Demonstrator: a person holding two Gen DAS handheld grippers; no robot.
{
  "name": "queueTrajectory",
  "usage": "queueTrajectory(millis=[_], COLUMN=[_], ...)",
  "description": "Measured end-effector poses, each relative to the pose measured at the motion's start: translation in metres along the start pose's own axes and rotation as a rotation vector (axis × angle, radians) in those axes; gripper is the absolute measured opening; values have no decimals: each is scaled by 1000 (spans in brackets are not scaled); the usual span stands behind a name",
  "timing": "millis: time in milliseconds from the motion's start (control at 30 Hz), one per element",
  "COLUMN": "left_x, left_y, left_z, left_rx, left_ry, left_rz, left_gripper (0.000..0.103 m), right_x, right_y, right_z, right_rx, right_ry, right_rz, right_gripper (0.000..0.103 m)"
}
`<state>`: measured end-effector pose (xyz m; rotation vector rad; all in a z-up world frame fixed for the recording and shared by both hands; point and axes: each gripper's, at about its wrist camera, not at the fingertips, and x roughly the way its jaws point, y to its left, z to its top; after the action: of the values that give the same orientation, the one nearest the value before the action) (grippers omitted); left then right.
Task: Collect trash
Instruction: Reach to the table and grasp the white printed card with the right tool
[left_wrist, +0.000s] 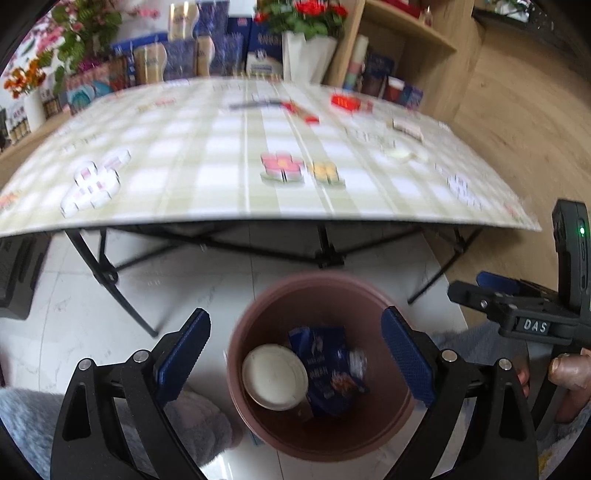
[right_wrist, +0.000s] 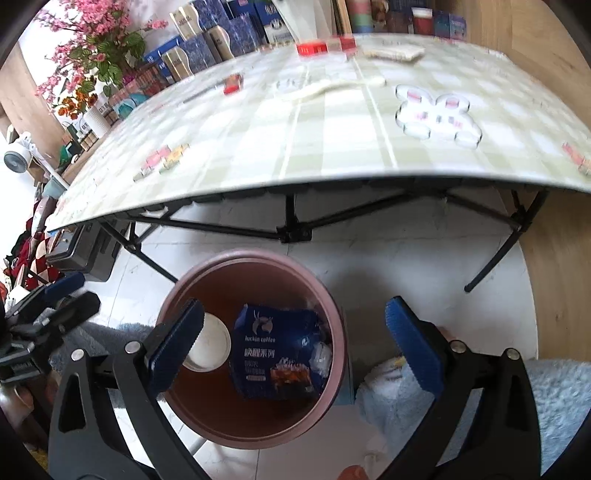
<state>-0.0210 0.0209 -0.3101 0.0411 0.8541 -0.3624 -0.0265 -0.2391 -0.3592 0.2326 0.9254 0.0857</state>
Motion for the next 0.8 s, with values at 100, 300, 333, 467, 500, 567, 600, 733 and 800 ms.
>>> queueTrajectory(millis=[100,300,333,467,500,567,600,733,800], left_x=[-12,-29,-31,-35,-35,-34,-34,-31,-28], left_y=[3,9,11,17,19,22,24,32,36], left_z=[13,44,51,73,78,89,93,113,124], left_rx=[14,31,31,34,35,37,38,42,43], left_ry=[-65,-163,-174,-204,-206,-209,-210,-215,-214], left_rz=[21,34,34,41,42,48,48,50,54], left_gripper=[91,91,91,91,91,91,91,91,91], right_x=[-15,-35,-37,-43,-44,-43,-44,-39,-36], right_y=[0,-4,-6,-11,-13,-17,-20,-29,-35], right_z=[9,36,41,59,63,72,76,96,109], right_rx=[-7,-25,-23,-8,-5,-3,-2,-19,-13], right_ry=[-50,-95,-104,-122,-124,-125,-127,-121,-123], right_rz=[4,25,24,21,20,10,5,-62,-81], right_gripper=[97,97,97,97,97,97,97,97,97])
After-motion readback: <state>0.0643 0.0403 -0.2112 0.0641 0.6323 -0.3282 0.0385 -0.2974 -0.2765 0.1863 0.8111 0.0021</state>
